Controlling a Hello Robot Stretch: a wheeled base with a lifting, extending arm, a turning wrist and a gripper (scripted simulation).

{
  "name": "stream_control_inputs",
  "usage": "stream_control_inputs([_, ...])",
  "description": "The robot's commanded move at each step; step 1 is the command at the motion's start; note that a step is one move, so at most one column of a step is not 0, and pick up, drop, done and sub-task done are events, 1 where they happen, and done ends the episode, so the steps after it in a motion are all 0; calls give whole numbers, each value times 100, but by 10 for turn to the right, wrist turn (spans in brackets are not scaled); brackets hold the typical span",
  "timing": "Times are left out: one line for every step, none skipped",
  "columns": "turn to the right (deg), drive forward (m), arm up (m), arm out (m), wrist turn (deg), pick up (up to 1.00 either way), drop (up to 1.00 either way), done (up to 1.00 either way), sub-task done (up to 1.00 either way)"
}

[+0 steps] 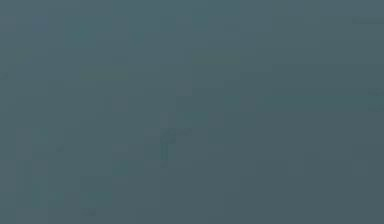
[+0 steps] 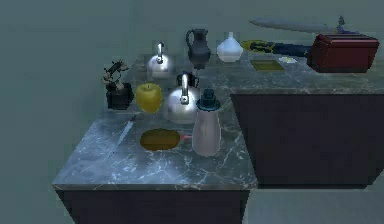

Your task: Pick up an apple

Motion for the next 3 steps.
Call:
stream_control_inputs([0,0,50,0,0,0,0,0,0])
stream_control_inputs([0,0,38,0,0,0,0,0,0])
stream_control_inputs([0,0,0,48,0,0,0,0,0])
